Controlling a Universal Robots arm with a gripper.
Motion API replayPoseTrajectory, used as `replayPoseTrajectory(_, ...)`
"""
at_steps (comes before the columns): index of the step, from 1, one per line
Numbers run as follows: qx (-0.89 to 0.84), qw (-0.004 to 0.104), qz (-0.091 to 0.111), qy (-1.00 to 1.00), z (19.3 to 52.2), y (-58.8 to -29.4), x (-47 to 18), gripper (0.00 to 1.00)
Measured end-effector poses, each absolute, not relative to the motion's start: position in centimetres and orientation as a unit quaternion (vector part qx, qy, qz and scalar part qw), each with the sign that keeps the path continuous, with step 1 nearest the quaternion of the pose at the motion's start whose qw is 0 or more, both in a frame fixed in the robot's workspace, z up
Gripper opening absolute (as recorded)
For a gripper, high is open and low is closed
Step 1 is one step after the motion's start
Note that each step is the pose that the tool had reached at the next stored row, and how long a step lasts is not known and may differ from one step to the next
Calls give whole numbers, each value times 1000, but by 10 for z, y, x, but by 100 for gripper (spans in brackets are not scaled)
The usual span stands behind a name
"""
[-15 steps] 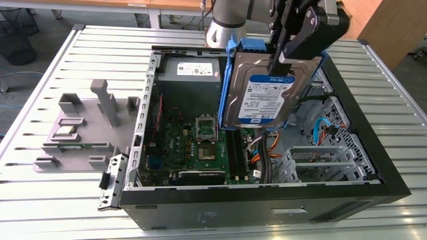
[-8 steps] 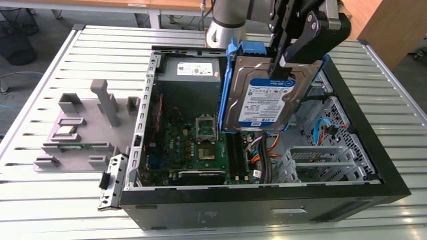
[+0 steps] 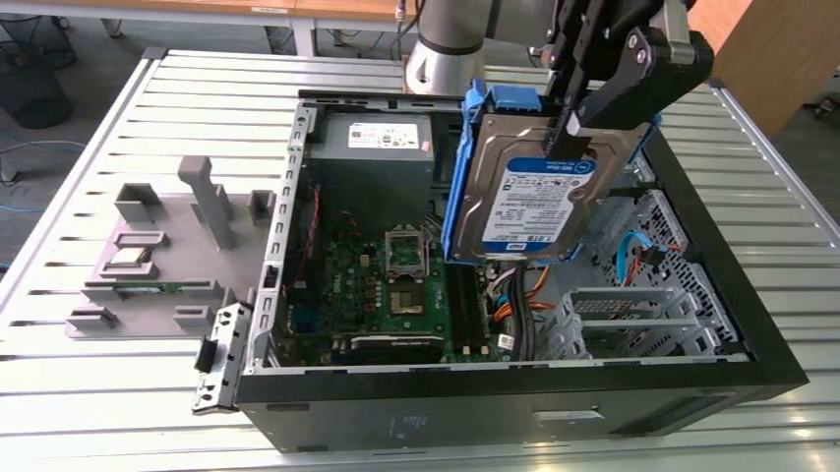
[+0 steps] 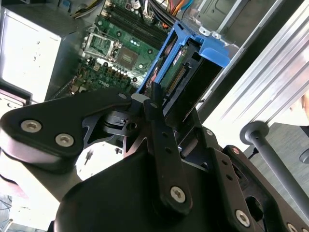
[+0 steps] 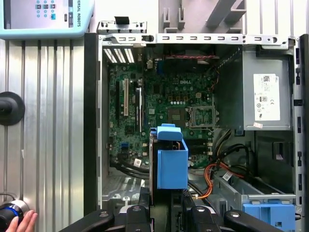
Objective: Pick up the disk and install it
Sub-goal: 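Insert the disk into the insertion slot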
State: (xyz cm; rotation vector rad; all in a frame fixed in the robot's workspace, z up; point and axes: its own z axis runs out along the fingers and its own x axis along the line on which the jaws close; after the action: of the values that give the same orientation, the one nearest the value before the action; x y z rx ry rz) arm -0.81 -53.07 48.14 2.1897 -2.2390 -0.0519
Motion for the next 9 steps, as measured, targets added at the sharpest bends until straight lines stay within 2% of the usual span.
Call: replayPoseTrajectory(9,697,5,-16,-717,480,-533,7,35)
